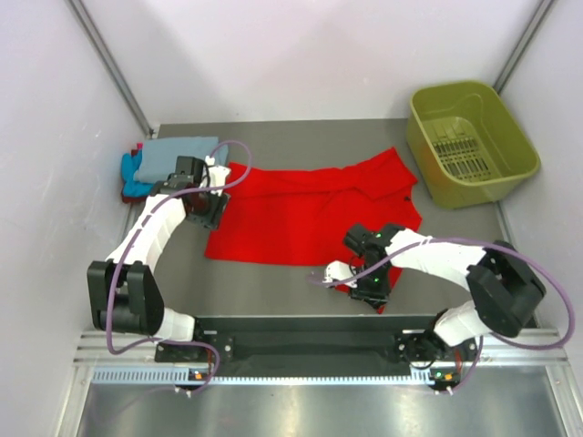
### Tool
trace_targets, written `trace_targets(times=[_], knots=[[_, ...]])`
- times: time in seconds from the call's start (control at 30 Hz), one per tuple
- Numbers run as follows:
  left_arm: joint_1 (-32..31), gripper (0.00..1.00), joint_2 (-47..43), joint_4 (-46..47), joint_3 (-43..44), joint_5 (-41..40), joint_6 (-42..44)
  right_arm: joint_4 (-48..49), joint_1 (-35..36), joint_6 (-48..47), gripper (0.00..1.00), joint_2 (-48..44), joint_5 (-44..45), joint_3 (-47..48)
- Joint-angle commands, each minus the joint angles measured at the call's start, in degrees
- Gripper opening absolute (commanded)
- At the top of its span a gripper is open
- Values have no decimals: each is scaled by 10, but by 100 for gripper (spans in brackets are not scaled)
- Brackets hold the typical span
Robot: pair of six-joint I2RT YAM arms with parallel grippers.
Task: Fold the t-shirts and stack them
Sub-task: Fold the tshirt
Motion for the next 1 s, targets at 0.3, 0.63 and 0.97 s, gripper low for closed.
trace_targets(times=[0.3,0.63,0.97], knots=[[3,61,-10,-1,12,-14,16,-9,20,23,0,-12,46,20],[4,59,-67,-62,-9,-16,-8,-41,2,27,0,-79,106,80],[13,54,-26,-111,-35,-23,-30,-26,-55,33,0,-92,157,120]])
